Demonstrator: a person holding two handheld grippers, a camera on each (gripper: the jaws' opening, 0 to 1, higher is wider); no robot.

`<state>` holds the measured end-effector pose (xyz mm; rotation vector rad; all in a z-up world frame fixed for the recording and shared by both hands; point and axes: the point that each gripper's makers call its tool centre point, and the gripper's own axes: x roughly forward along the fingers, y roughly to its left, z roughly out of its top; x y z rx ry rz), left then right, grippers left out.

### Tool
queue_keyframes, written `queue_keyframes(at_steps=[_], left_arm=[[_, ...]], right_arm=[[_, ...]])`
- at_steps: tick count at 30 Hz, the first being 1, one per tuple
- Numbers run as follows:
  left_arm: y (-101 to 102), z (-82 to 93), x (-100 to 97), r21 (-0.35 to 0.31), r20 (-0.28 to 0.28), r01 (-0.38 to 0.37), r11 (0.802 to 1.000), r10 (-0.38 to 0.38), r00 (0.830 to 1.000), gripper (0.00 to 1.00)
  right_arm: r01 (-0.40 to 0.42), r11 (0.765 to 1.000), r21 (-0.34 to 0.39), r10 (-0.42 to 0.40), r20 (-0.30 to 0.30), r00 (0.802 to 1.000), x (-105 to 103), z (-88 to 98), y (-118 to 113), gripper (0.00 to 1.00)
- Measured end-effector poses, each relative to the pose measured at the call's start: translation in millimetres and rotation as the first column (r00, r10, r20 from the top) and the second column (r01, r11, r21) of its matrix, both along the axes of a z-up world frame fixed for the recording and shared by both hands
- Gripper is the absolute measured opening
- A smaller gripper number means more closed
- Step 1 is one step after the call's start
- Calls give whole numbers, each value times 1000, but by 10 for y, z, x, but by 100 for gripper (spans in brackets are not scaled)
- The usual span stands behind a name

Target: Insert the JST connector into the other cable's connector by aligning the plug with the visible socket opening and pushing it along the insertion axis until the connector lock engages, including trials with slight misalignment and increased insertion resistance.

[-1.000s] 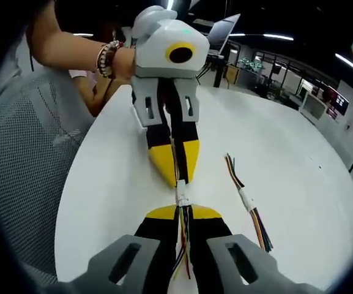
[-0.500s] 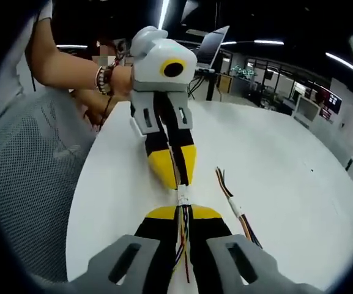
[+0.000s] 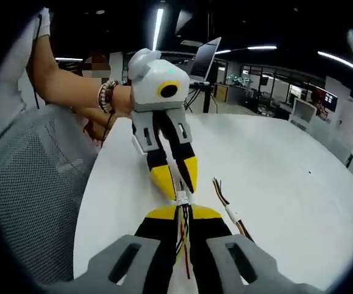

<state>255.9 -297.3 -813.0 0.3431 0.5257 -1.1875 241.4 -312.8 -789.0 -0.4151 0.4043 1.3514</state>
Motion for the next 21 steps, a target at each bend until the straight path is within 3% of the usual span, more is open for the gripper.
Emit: queue_keyframes(at_steps=[4, 15, 21], left_arm=[[-1, -3, 6, -2, 10, 12, 1000, -12, 1000, 0], [-25, 43, 81, -10, 15, 13, 1000, -13, 1000, 0], [-30, 32, 218, -14, 14, -3, 1000, 3, 1000, 0]], right_arm=[[-3, 1000, 1, 3, -8, 1000, -16, -9, 3, 3], [13, 1000, 4, -13, 11, 1000, 65, 7, -27, 3], [37, 999, 2, -37, 4, 999, 203, -55, -49, 3]])
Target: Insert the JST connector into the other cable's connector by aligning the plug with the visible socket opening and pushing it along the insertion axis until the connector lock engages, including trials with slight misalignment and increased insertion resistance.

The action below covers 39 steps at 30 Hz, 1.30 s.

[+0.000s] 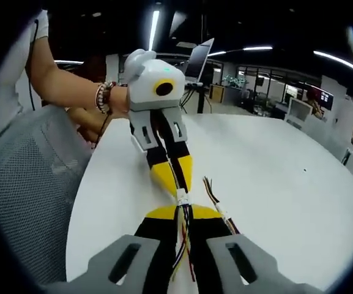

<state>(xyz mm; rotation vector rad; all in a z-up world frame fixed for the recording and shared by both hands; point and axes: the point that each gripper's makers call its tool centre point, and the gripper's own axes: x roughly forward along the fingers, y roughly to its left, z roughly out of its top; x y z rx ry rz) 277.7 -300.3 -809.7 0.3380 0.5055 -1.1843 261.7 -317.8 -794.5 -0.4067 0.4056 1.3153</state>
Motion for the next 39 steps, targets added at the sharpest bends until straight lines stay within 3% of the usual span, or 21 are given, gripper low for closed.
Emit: queue_keyframes(at_steps=[6, 13, 23, 39], left_arm=[[-18, -43, 110, 35, 9, 5, 999, -5, 1000, 0], [-33, -189, 246, 38, -30, -23, 999, 24, 999, 0], [-62, -328, 320, 49, -63, -27, 998, 30, 998, 0], [-33, -356, 318, 85, -62, -28, 996, 34, 998, 4]], right_arm=[[11, 1000, -10, -11, -7, 1000, 125, -84, -27, 3], [-3, 1000, -22, 3, -24, 1000, 279, -263, -57, 3], [-27, 996, -81, 24, -39, 999, 329, -472, -91, 3], [-24, 995, -94, 21, -29, 999, 367, -511, -81, 4]])
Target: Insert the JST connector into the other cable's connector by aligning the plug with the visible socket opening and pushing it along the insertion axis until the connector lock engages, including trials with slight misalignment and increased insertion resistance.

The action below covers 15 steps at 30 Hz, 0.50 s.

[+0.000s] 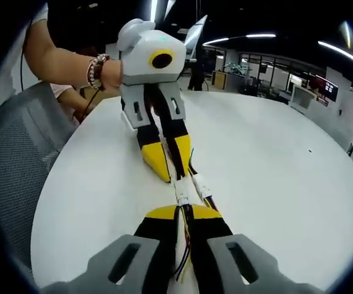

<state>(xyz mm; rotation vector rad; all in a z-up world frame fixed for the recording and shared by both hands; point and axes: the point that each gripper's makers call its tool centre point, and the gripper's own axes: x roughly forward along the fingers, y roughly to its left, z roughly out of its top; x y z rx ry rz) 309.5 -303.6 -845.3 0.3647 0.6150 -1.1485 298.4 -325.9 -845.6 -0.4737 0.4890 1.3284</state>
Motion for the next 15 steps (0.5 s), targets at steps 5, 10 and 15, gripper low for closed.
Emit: queue_keyframes(at_steps=[5, 10, 15], left_arm=[[6, 1, -23, 10, -1, -2, 1000, 2, 1000, 5], [-7, 85, -51, -14, -1, -6, 1000, 6, 1000, 5], [-25, 208, -72, -65, -32, -40, 997, 38, 999, 11]], right_arm=[[27, 1000, 5, -27, 1, 1000, 24, 52, -36, 6], [59, 997, 47, -59, -8, 998, 36, 192, -77, 6], [104, 992, 73, -103, -7, 995, 54, 338, -145, 9]])
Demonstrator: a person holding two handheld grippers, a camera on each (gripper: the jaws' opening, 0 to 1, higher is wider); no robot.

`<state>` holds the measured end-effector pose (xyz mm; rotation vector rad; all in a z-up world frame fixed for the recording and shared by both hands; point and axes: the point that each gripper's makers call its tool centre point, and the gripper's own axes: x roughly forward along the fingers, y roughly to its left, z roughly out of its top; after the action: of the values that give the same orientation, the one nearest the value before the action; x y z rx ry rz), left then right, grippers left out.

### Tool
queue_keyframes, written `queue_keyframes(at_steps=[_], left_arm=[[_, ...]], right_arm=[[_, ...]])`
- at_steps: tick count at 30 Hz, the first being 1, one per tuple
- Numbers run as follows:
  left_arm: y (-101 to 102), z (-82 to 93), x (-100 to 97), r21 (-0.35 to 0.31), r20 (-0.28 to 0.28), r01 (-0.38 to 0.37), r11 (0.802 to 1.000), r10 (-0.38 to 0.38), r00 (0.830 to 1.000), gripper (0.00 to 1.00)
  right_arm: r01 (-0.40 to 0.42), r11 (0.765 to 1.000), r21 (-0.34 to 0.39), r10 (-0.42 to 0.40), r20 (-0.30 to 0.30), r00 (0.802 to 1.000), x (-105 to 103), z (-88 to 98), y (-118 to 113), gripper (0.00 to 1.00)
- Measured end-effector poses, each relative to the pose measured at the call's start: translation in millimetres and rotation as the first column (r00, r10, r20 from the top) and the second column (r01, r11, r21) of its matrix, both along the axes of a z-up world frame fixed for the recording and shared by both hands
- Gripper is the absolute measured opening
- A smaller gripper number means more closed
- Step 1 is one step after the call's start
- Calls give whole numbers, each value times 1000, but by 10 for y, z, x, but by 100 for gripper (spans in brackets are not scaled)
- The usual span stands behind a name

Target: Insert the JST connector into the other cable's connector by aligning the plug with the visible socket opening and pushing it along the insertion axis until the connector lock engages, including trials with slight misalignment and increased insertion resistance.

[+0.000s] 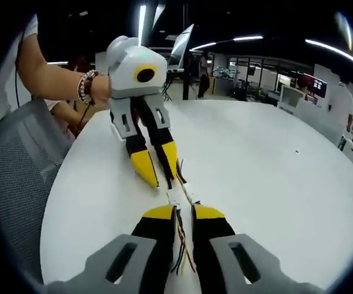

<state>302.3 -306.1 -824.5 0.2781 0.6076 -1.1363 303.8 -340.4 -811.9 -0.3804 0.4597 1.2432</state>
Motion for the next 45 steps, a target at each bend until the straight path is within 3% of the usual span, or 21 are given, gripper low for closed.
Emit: queue_keyframes(at_steps=[4, 14, 20, 26, 39, 45], left_arm=[[-25, 205, -79, -41, 14, 11, 999, -11, 1000, 17], [23, 728, -102, -147, 90, -67, 987, 81, 993, 39], [146, 937, -150, -166, 138, -114, 980, 137, 981, 58], [291, 1126, -267, -199, 160, -164, 966, 197, 967, 66], [674, 1498, -409, -305, 192, -287, 908, 353, 915, 76], [831, 1595, -558, -347, 178, -367, 863, 445, 877, 81]], right_arm=[[28, 998, 51, -28, 0, 1000, -33, 184, -43, 15], [139, 980, 142, -144, 27, 989, -80, 653, -183, 29], [176, 970, 171, -189, 67, 980, -167, 899, -254, 36], [232, 954, 191, -254, 103, 962, -222, 1073, -384, 41], [313, 915, 255, -355, 141, 924, -350, 1376, -686, 48], [350, 889, 293, -404, 144, 904, -399, 1503, -853, 51]])
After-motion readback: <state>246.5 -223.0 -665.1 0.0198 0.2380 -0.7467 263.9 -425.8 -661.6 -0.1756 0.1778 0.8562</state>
